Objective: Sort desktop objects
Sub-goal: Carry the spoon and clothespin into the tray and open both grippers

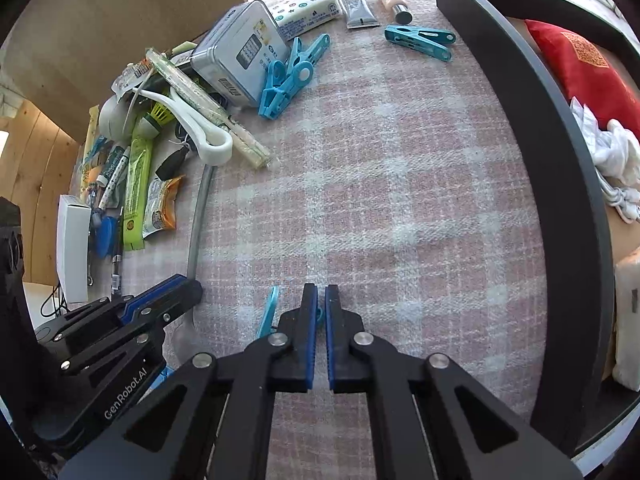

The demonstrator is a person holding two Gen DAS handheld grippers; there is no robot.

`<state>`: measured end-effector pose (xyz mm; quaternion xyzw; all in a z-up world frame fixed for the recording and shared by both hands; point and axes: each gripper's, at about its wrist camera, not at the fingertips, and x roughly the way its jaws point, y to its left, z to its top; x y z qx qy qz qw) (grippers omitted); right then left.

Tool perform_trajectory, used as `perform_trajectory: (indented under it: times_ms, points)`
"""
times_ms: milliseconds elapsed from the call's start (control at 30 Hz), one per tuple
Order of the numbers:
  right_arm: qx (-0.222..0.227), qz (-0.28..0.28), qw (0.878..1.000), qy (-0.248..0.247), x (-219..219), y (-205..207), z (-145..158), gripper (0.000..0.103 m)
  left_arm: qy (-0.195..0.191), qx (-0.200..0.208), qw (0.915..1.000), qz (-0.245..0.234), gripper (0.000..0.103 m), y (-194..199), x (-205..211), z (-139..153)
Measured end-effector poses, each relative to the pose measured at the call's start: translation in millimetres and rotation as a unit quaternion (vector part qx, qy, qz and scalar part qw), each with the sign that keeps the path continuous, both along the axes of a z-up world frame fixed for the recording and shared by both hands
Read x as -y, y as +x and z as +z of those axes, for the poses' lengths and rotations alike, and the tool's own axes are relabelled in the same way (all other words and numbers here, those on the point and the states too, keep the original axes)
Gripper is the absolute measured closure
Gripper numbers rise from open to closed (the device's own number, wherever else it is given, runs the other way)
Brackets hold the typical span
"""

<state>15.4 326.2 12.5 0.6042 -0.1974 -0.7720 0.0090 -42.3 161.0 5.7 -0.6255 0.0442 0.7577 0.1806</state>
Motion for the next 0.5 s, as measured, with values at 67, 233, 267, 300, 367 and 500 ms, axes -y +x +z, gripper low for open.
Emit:
perform_trajectory:
  times_ms: [67,233,267,300,367,500]
  points:
    - [-0.006,-0.008,1.000,-0.013,-4,3,3,0.099,0.010,0.005,0.9999,0.009,0.096,-1,6,1]
    - [-0.027,-0.008,0.999,-0.016,-11,10,21,0.100,0.025,-0.003,0.9995,0.019,0.096,-3,13,14]
    - [-0.031,-0.008,0.999,-0.020,-12,10,25,0.100,0.027,-0.005,0.9994,0.020,0.096,-3,14,16]
    - [-0.036,-0.008,0.999,-0.022,-12,11,29,0.100,0.030,-0.008,0.9993,0.021,0.096,5,12,19]
    - [-0.047,-0.005,0.999,-0.020,-15,11,37,0.100,0.036,-0.011,0.9990,0.023,0.096,5,7,25]
    - [-0.060,-0.004,0.998,-0.017,-22,12,47,0.100,0.041,-0.022,0.9986,0.023,0.096,3,5,34]
